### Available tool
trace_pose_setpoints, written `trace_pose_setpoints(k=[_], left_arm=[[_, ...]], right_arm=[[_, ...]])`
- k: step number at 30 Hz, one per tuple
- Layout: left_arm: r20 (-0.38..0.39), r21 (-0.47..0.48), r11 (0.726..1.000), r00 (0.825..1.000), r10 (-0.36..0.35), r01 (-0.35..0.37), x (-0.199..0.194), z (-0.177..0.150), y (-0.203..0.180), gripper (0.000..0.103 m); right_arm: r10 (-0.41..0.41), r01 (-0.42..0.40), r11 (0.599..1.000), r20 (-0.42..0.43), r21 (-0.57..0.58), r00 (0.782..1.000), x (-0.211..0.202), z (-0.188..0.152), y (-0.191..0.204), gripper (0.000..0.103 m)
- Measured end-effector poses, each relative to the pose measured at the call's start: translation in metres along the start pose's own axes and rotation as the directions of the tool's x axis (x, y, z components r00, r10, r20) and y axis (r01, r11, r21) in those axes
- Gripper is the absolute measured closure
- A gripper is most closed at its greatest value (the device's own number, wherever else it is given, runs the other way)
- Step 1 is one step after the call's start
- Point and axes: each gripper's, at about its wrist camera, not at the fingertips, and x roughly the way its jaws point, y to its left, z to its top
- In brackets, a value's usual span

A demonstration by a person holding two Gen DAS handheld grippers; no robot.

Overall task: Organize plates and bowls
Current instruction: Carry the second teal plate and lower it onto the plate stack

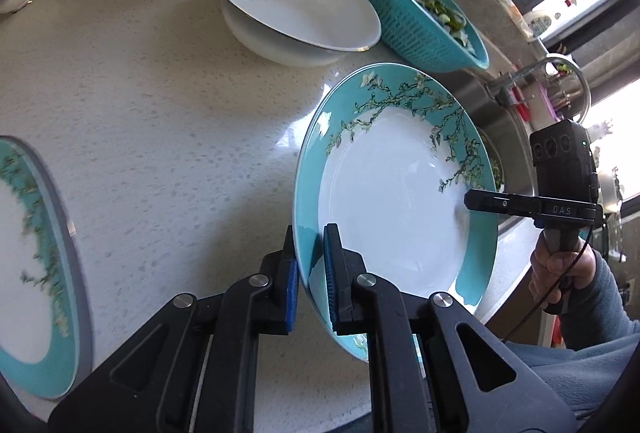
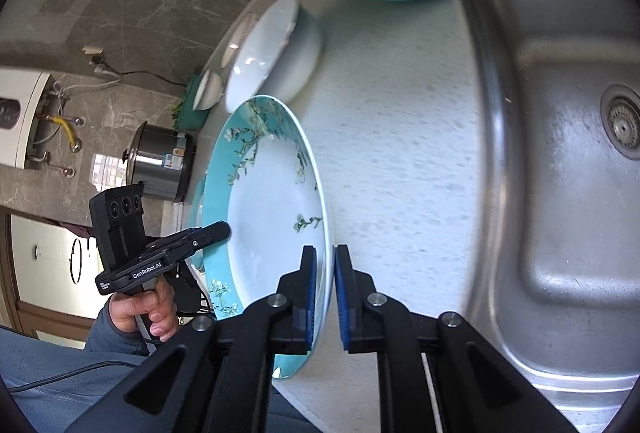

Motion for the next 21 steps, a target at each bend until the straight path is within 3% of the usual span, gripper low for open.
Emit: trace_pose_setpoints(k=[10, 16, 21], left_arm=[[0.095, -0.136, 0.989, 0.993, 0.072, -0.059, -0.097, -0.022, 0.065, 0.092], [0.138, -0.196, 0.975, 0.982, 0.13, -0.102, -0.153, -0.036, 0.138, 0.091], [0.129, -0.232, 0.961, 0.974, 0.184, -0.15, -0.181, -0.048, 0.208, 0.089]], right_arm=[[0.064, -0.074, 0.987, -0.075, -0.141, 0.995, 0.053, 0.02, 0.096, 0.089], [0.084, -0.109, 0.976, -0.131, -0.191, 0.988, 0.116, 0.026, 0.159, 0.088], [0.045, -0.084, 0.972, -0.179, -0.221, 0.983, 0.179, 0.025, 0.198, 0.088]])
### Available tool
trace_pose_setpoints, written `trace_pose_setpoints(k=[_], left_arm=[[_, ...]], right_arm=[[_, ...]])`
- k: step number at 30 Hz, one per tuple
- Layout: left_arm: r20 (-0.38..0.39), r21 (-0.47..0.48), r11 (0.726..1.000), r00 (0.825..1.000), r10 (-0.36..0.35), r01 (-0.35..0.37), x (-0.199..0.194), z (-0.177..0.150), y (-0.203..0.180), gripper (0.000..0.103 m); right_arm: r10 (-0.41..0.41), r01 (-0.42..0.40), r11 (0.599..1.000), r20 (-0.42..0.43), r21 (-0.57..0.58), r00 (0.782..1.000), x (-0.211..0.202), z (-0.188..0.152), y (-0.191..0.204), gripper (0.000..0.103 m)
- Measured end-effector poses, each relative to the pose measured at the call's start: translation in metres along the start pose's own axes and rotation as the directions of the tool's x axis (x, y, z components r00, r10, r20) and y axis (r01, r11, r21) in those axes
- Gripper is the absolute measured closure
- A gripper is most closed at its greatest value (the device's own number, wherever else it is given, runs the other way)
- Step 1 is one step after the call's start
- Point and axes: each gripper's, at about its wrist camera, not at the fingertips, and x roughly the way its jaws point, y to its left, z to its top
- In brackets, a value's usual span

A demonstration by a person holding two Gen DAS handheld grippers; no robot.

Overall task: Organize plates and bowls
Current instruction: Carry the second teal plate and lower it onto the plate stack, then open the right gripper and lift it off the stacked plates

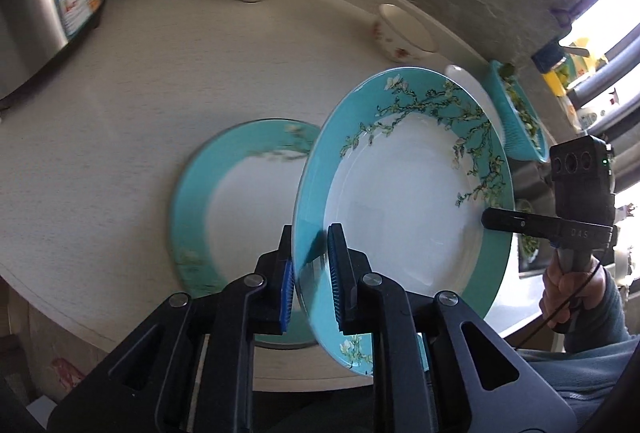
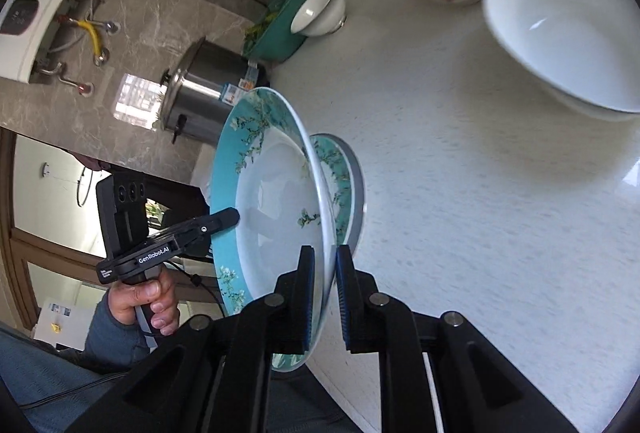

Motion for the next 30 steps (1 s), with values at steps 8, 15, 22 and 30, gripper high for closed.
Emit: trace_pose_setpoints(k=[8, 15, 22, 30], left_arm=[[-0.039, 0.002, 1.0, 0.999, 0.024, -0.024, 0.012, 0.002, 0.073, 0.087], [-0.056, 0.052, 0.998, 0.998, 0.038, -0.035, 0.025, -0.002, 0.088, 0.086], [-0.058, 0.121, 0.991, 0.997, 0.057, -0.05, 0.028, 0.004, 0.082, 0.085], [-0.025, 0.237, 0.959, 0.986, 0.164, -0.153, 0.036, 0.004, 0.052, 0.082]], right_arm=[[-0.091, 0.091, 0.996, -0.044, -0.003, 0.995, 0.058, 0.005, 0.015, 0.088], [-0.166, 0.166, 0.986, -0.049, -0.003, 0.985, 0.073, 0.004, 0.018, 0.088], [-0.27, 0.269, 0.962, -0.025, -0.049, 0.962, 0.078, 0.005, 0.029, 0.087], [-0.419, 0.413, 0.898, -0.013, -0.151, 0.908, 0.089, 0.0, 0.047, 0.08]])
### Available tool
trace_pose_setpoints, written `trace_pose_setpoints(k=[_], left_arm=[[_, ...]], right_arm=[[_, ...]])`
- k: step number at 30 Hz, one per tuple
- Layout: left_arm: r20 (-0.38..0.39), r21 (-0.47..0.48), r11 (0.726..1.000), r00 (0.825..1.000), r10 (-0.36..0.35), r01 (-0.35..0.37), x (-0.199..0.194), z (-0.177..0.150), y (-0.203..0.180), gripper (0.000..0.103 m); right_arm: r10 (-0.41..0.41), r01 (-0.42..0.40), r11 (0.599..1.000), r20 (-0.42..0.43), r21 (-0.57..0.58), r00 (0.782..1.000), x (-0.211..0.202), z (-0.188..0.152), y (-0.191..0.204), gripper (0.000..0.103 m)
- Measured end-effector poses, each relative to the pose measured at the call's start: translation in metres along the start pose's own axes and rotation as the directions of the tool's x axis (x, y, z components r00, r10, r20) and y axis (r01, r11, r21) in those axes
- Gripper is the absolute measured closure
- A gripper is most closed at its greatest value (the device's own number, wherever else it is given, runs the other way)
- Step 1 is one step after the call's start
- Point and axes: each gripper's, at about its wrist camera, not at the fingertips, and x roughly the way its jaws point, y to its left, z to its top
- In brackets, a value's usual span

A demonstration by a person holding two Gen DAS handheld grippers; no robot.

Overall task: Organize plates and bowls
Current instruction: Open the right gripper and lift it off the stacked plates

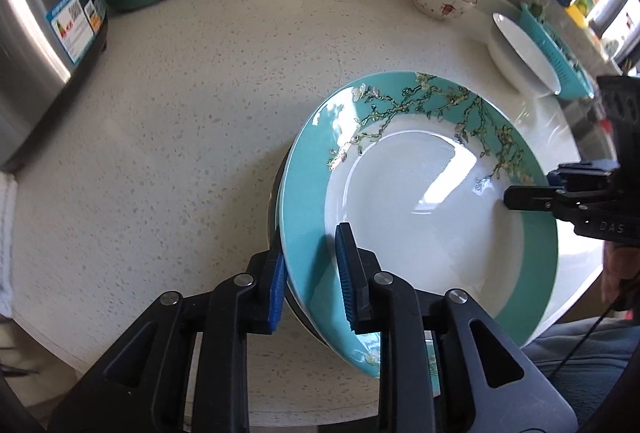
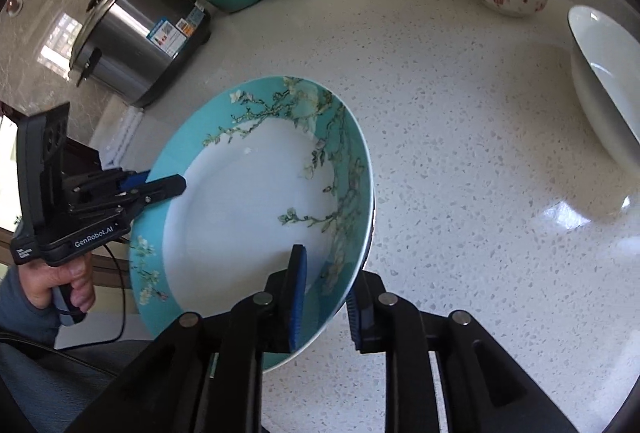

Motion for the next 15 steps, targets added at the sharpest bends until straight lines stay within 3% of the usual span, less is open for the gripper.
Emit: trace_pose_setpoints(k=[5, 15], left_arm=[[0.014, 0.091, 0.989, 0.994, 0.112, -0.113, 0.001, -0.007, -0.012, 0.082], [0.013, 0.071, 0.996, 0.998, 0.062, -0.062, -0.002, -0.008, 0.001, 0.082]], right_arm=[[-0.095, 0.095, 0.993, 0.001, -0.074, 0.996, 0.007, -0.002, 0.015, 0.077], [-0.133, 0.134, 0.988, 0.023, -0.072, 0.991, 0.011, -0.006, 0.023, 0.07]])
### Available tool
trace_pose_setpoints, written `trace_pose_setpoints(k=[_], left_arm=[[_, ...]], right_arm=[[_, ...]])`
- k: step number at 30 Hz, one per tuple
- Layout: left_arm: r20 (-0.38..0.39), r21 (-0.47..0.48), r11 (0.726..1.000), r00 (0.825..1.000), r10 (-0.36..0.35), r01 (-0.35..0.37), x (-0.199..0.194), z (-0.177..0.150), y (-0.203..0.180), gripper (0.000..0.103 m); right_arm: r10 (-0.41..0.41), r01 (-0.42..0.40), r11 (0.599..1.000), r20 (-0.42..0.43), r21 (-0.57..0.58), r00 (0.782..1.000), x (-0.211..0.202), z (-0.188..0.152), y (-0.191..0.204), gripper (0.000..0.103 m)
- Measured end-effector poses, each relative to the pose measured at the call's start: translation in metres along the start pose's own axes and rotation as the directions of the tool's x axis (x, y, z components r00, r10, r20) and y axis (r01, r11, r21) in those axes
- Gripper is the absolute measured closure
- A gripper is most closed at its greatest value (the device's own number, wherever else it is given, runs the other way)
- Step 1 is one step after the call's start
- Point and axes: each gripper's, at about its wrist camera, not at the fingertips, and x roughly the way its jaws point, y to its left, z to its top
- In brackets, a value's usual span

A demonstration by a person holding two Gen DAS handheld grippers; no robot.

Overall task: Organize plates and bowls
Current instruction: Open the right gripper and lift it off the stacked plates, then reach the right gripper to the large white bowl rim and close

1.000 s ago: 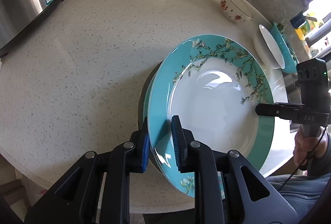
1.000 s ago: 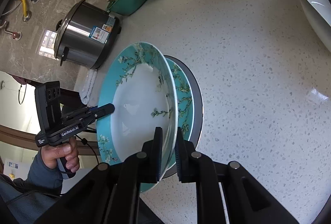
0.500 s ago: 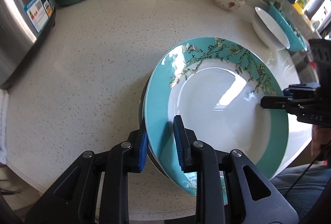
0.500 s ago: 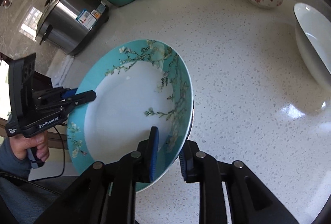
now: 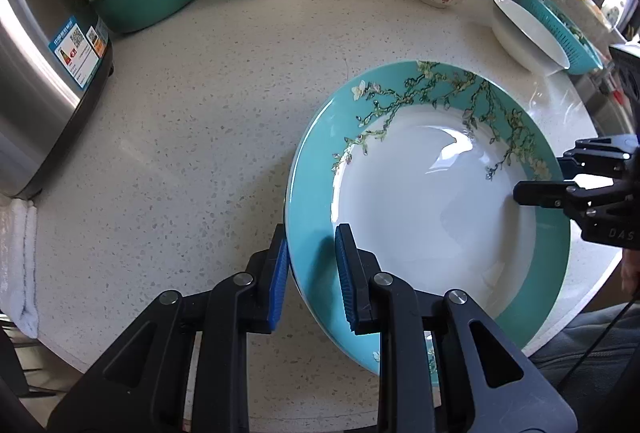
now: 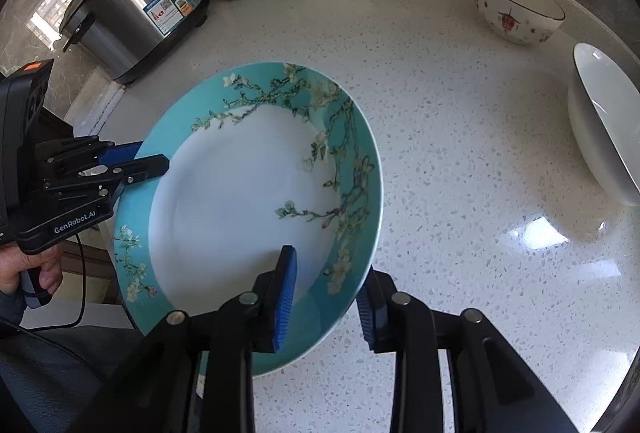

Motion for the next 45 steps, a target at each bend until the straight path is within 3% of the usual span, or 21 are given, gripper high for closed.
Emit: trace_pose_setpoints(k=[4, 6, 8, 11, 13, 16, 19, 22, 24, 25, 26, 28, 30, 32, 37, 41, 45], left_arm=[[0.001, -0.029, 1.0, 1.0, 0.001, -0.001, -0.002, 0.007, 0.01, 0.077], [0.018, -0.049, 0.999, 1.0, 0.019, -0.018, -0.009, 0.016, 0.017, 0.068], [0.058, -0.082, 0.997, 0.998, 0.007, -0.003, -0.02, 0.028, 0.024, 0.041], [0.15, -0.112, 0.991, 0.987, -0.059, 0.077, -0.041, 0.056, 0.024, 0.027], [0.189, -0.103, 0.984, 0.974, -0.126, 0.148, -0.049, 0.077, 0.014, 0.025], [0.205, -0.066, 0.952, 0.938, -0.279, 0.298, -0.05, 0.112, -0.014, 0.023], [0.163, -0.042, 0.914, 0.906, -0.392, 0.403, -0.034, 0.146, -0.052, 0.021], [0.095, -0.007, 0.891, 0.887, -0.451, 0.454, -0.011, 0.178, -0.099, 0.018], [0.044, 0.029, 0.902, 0.9, -0.433, 0.432, 0.008, 0.197, -0.13, 0.018], [0.015, 0.046, 0.894, 0.895, -0.446, 0.445, 0.021, 0.21, -0.147, 0.018], [-0.003, 0.05, 0.891, 0.892, -0.452, 0.451, 0.031, 0.218, -0.156, 0.018], [-0.031, 0.046, 0.907, 0.908, -0.418, 0.419, 0.052, 0.235, -0.17, 0.018], [-0.046, 0.04, 0.908, 0.909, -0.415, 0.417, 0.072, 0.251, -0.18, 0.018], [-0.069, 0.032, 0.923, 0.922, -0.381, 0.383, 0.09, 0.265, -0.188, 0.018], [-0.108, 0.037, 0.928, 0.925, -0.365, 0.37, 0.12, 0.274, -0.204, 0.02], [-0.132, 0.038, 0.934, 0.929, -0.347, 0.355, 0.135, 0.272, -0.211, 0.033], [-0.139, 0.05, 0.936, 0.931, -0.338, 0.347, 0.14, 0.273, -0.217, 0.033]], right_arm=[[0.005, -0.007, 0.999, 0.039, 0.052, 0.999, -0.007, -0.003, -0.005, 0.037], [0.014, -0.018, 0.997, 0.066, 0.076, 0.998, -0.013, -0.007, -0.008, 0.037], [0.025, -0.035, 0.993, 0.092, 0.117, 0.995, -0.021, -0.011, -0.015, 0.036], [0.073, -0.116, 0.962, 0.176, 0.248, 0.982, -0.043, -0.024, -0.045, 0.033], [0.073, -0.161, 0.919, 0.247, 0.361, 0.966, -0.063, -0.039, -0.079, 0.032], [0.038, -0.202, 0.852, 0.327, 0.482, 0.944, -0.091, -0.062, -0.125, 0.03], [0.014, -0.28, 0.751, 0.409, 0.598, 0.912, -0.119, -0.086, -0.18, 0.026], [-0.009, -0.35, 0.675, 0.481, 0.65, 0.877, -0.138, -0.101, -0.23, 0.025], [-0.015, -0.366, 0.654, 0.495, 0.662, 0.869, -0.142, -0.101, -0.252, 0.025], [-0.004, -0.383, 0.645, 0.504, 0.662, 0.864, -0.141, -0.099, -0.264, 0.025], [0.001, -0.394, 0.636, 0.51, 0.663, 0.86, -0.139, -0.096, -0.271, 0.025], [0.019, -0.43, 0.604, 0.527, 0.671, 0.85, -0.132, -0.093, -0.29, 0.025], [0.032, -0.46, 0.572, 0.542, 0.679, 0.84, -0.122, -0.087, -0.303, 0.025], [0.041, -0.453, 0.573, 0.528, 0.683, 0.848, -0.112, -0.078, -0.312, 0.025], [0.058, -0.444, 0.571, 0.506, 0.69, 0.86, -0.093, -0.064, -0.319, 0.025], [0.047, -0.434, 0.556, 0.494, 0.709, 0.868, -0.086, -0.055, -0.326, 0.026], [0.047, -0.422, 0.557, 0.48, 0.716, 0.876, -0.078, -0.049, -0.33, 0.027]])
